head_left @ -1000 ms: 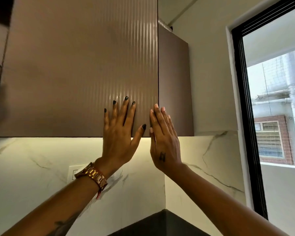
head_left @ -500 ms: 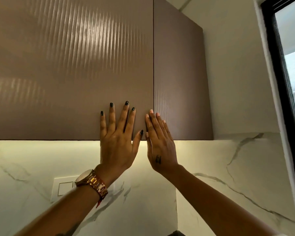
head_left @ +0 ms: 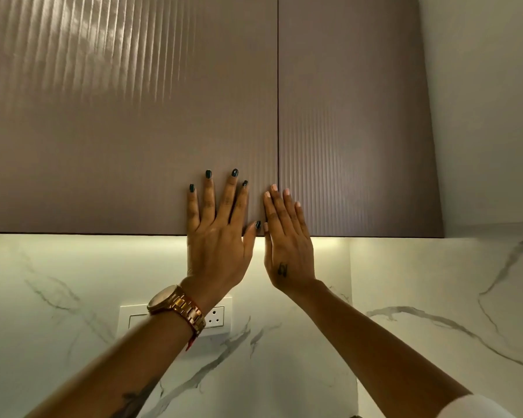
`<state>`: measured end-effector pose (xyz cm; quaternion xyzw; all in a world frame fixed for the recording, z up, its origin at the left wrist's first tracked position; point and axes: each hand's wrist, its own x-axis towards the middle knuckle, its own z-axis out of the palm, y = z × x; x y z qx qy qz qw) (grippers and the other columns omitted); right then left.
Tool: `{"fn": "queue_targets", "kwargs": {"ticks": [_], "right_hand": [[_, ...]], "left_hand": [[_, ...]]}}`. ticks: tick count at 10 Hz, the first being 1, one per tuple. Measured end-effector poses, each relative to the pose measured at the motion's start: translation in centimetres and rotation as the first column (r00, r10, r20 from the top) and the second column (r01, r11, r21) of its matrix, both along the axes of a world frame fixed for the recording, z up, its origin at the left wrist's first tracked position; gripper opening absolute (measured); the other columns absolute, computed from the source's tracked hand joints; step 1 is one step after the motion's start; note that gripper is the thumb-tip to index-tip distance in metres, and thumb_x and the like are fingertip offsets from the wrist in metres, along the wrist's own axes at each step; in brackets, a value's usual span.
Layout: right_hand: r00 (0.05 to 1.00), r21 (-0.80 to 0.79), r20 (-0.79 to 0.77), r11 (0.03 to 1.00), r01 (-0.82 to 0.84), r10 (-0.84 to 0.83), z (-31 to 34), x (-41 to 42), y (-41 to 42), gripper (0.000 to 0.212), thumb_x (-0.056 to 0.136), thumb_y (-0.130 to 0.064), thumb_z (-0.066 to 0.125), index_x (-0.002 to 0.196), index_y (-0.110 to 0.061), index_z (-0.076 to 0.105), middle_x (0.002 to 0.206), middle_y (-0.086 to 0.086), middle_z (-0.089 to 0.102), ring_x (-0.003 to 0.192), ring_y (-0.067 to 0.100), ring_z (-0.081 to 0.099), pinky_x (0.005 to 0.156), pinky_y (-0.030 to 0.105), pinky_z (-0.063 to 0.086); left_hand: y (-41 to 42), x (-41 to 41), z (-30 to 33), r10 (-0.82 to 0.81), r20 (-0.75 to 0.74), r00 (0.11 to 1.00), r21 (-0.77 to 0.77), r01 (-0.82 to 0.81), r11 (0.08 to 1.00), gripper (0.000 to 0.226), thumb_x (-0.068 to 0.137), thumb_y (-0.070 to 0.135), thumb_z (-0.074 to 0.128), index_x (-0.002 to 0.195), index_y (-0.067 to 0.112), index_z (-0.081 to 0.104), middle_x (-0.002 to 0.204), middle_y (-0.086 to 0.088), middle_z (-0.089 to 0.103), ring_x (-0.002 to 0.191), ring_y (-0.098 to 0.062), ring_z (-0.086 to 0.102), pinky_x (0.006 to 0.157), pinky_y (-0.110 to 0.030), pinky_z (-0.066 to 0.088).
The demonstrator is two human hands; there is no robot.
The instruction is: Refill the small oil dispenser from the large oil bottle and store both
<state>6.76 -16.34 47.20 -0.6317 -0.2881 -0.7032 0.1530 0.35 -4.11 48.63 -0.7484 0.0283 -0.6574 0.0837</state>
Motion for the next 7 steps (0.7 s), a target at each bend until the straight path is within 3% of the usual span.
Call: {"fn": "queue_targets", "kwargs": {"ticks": [4, 6, 7], "right_hand": [[0.996, 0.015, -0.061, 0.998, -0.057, 0.058, 0.6, 0.2, -0.2, 0.048, 0.1, -0.031, 0.024, 0.141, -0.007, 0.031, 0.149, 0.011, 0.031, 0.141, 0.027, 0.02, 0.117, 0.04, 0.011], [0.979, 0.087, -0.169, 0.991, -0.1, 0.114, 3.3, -0.4, -3.5, 0.065, 0.095, -0.051, 0.011, 0.147, -0.012, 0.012, 0.154, 0.003, 0.007, 0.144, 0.022, 0.005, 0.115, 0.037, 0.002], [0.974, 0.107, -0.202, 0.991, -0.077, 0.098, 5.5, -1.1, -5.3, 0.069, 0.093, -0.055, 0.009, 0.147, -0.012, 0.007, 0.155, 0.004, 0.004, 0.144, 0.021, 0.0, 0.116, 0.035, -0.001]], "left_hand": [[0.1, 0.2, 0.3, 0.073, -0.017, 0.997, 0.0, -0.073, 0.997, 0.066, 0.092, 0.052, 0.018, 0.145, 0.013, 0.023, 0.153, -0.011, 0.021, 0.141, -0.038, 0.014, 0.114, -0.053, 0.007], [0.1, -1.5, 2.2, 0.005, -0.049, 0.999, 0.019, -0.004, 1.0, 0.068, 0.09, 0.052, 0.022, 0.146, 0.014, 0.015, 0.155, -0.011, 0.012, 0.142, -0.036, 0.005, 0.114, -0.052, 0.002], [-0.7, -2.6, 4.3, -0.02, -0.032, 0.999, 0.026, 0.021, 0.999, 0.069, 0.089, 0.052, 0.02, 0.147, 0.015, 0.015, 0.156, -0.008, 0.008, 0.143, -0.032, -0.001, 0.114, -0.05, -0.004]]}}
